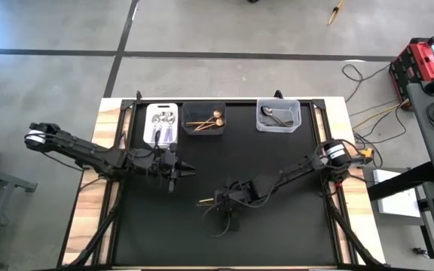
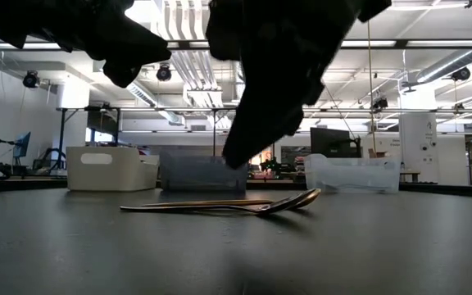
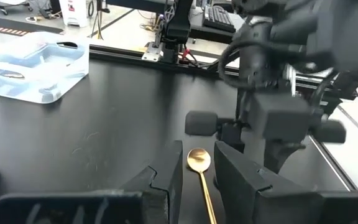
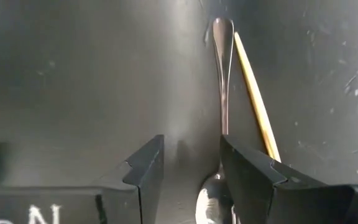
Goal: Sort silverware by color (type)
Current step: Put the black spoon into the transparent bin
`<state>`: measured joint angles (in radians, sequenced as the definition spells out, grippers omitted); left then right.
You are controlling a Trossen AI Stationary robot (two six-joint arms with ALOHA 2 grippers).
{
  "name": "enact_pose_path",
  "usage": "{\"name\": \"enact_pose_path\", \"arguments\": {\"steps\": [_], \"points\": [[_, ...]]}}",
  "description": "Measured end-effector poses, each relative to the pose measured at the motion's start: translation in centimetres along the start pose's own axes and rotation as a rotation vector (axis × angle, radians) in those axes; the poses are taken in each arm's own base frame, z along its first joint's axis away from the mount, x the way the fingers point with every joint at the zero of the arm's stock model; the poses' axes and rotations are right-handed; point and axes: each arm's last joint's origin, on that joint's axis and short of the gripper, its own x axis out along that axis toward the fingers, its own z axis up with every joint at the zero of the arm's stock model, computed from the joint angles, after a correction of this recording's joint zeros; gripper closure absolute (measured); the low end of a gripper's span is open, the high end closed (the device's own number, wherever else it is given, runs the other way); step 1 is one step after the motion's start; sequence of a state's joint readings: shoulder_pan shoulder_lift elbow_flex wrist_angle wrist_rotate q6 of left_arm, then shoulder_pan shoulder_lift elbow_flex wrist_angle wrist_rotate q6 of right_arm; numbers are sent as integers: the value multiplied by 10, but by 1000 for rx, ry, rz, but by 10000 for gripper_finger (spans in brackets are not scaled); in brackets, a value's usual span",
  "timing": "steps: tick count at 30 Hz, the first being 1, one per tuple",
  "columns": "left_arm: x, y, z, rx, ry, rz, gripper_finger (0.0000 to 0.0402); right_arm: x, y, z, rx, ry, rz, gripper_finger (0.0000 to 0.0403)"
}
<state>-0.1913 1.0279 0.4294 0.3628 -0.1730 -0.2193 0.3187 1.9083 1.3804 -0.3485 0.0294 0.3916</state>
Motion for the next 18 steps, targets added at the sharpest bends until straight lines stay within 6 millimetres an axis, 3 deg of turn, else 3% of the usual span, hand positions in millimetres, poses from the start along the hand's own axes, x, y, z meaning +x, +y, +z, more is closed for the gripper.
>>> {"name": "enact_pose_path", "arguments": {"steps": [9, 18], "points": [[0, 0, 1, -1, -5, -1, 327, 34, -6, -14, -18, 53, -83, 255], [0, 0, 0, 0, -2, 0, 327, 32, -8, -13, -46, 25, -149, 255]]}}
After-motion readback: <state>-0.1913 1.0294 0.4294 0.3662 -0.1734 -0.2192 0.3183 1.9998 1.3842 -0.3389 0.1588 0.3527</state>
